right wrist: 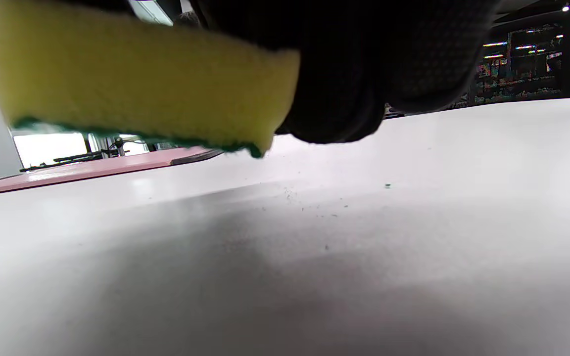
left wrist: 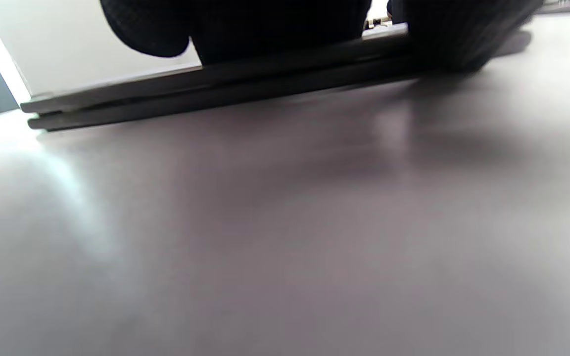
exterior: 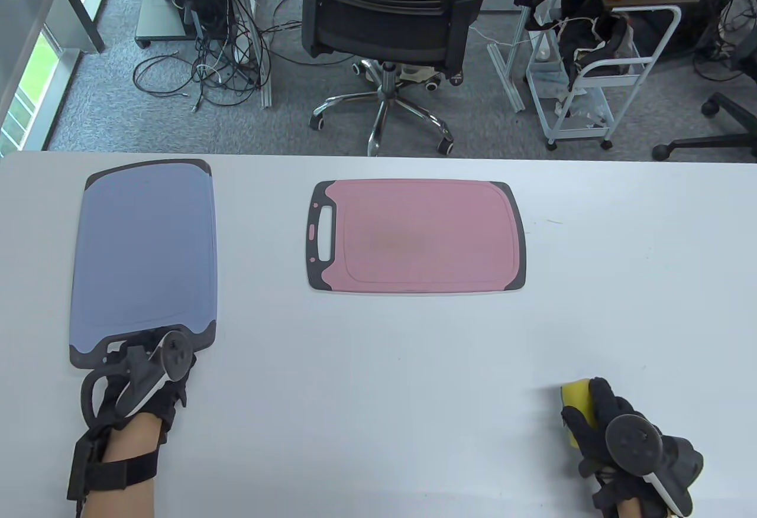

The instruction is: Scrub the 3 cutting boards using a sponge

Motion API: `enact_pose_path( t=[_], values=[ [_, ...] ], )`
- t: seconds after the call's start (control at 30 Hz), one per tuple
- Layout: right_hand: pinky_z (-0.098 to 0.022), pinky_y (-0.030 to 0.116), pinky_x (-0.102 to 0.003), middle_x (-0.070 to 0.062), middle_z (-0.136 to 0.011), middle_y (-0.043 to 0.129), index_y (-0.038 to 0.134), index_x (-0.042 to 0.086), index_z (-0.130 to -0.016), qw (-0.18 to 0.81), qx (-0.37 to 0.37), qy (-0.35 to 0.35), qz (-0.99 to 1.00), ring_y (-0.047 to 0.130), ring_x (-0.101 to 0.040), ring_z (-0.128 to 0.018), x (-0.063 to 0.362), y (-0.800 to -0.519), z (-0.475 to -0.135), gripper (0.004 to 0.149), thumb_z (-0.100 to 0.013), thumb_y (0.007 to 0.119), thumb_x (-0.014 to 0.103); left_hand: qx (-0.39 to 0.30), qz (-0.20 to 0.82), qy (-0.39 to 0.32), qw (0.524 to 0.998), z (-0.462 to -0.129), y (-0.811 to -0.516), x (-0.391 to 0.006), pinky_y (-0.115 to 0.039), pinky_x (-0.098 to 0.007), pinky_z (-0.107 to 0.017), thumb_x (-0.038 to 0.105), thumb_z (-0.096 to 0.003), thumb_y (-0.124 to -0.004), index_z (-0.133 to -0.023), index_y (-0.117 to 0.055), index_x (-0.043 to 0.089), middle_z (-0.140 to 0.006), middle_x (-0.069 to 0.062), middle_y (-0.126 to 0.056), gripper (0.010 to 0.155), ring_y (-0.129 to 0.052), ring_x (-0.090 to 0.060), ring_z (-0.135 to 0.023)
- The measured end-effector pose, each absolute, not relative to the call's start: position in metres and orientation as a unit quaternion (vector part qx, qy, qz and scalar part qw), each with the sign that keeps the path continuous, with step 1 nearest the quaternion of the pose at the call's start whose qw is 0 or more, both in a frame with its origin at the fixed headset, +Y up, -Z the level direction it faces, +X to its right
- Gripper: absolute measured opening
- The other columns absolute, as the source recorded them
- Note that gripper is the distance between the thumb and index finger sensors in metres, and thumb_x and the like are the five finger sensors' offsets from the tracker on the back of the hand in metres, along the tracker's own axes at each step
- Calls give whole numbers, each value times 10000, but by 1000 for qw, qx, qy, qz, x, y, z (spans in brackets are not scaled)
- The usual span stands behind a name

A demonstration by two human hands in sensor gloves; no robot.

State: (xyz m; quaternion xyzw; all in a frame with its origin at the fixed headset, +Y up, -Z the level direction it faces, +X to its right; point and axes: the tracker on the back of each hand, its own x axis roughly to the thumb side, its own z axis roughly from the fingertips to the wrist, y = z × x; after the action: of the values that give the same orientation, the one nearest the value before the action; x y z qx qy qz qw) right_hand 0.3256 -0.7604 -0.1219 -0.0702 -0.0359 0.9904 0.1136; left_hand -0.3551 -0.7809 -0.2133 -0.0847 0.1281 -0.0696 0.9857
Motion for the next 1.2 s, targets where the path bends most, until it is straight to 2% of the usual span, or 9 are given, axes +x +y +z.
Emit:
enact_pose_path(
  t=[0.33, 0.43, 0.53, 0.6, 0.8, 0.9, 0.97, 1.03, 1.2],
  values=[
    [-484, 784, -472, -102, -788, 854, 646, 113, -1026, 125, -85, -41, 988, 918, -263, -572, 330, -758, -119, 752, -459, 739, 597, -72, -9, 103, 992, -216, -781, -363, -614, -624, -751, 558, -492, -790, -1055, -670, 186, -1055, -106, -758, 685, -796, -366, -988],
    [-485, 783, -472, -104, -789, 853, 646, 114, -1026, 130, -91, -40, 987, 917, -262, -573, 333, -758, -119, 750, -459, 739, 597, 4, 19, 80, 997, -214, -771, -354, -535, -647, -758, 563, -502, -722, -1069, -623, 182, -1053, -112, -703, 690, -732, -392, -974],
    [-483, 783, -473, -105, -786, 854, 647, 112, -1025, 134, -97, -46, 985, 917, -263, -572, 335, -757, -118, 749, -461, 738, 596, 92, 19, 65, 994, -214, -758, -336, -420, -678, -743, 558, -515, -549, -1071, -471, 150, -1024, -140, -592, 693, -636, -408, -915],
    [-483, 784, -473, -105, -787, 854, 647, 112, -1025, 136, -98, -47, 985, 917, -263, -572, 335, -757, -117, 750, -460, 739, 596, 181, 29, 67, 981, -210, -749, -325, -480, -669, -698, 551, -500, -491, -1035, -460, 145, -967, -125, -611, 672, -688, -361, -830],
    [-484, 784, -472, -104, -788, 854, 647, 112, -1025, 140, -101, -46, 984, 918, -263, -572, 336, -758, -117, 749, -460, 739, 595, 266, 268, 101, 920, -196, -730, -339, -583, -600, -666, 424, -553, -637, -1016, -439, 168, -960, -86, -614, 565, -746, -269, -797],
    [-484, 784, -472, -103, -788, 853, 645, 112, -1026, 137, -101, -42, 984, 917, -263, -572, 336, -758, -118, 751, -460, 737, 597, 306, 390, 117, 861, -187, -719, -354, -612, -562, -672, 421, -547, -612, -1007, -450, 191, -950, -55, -633, 539, -767, -231, -786],
    [-483, 784, -472, -103, -787, 854, 648, 111, -1024, 141, -101, -43, 984, 918, -263, -572, 336, -758, -118, 749, -460, 737, 596, 315, 464, 128, 818, -183, -720, -362, -665, -516, -672, 443, -535, -580, -998, -475, 210, -925, -23, -675, 529, -808, -184, -754],
    [-484, 784, -472, -104, -788, 854, 648, 112, -1025, 142, -98, -42, 984, 918, -264, -572, 336, -758, -118, 749, -461, 738, 596, 317, 480, 115, 809, -181, -720, -363, -788, -420, -648, 478, -522, -544, -982, -498, 239, -881, 30, -726, 520, -863, -101, -686],
    [-483, 784, -473, -105, -787, 853, 648, 111, -1025, 156, -98, -50, 982, 918, -264, -571, 339, -758, -118, 749, -460, 739, 595, 270, 543, 81, 791, -184, -711, -345, -941, -293, -415, 531, -528, -532, -948, -607, 249, -748, 71, -834, 512, -929, -16, -452]
  ],
)
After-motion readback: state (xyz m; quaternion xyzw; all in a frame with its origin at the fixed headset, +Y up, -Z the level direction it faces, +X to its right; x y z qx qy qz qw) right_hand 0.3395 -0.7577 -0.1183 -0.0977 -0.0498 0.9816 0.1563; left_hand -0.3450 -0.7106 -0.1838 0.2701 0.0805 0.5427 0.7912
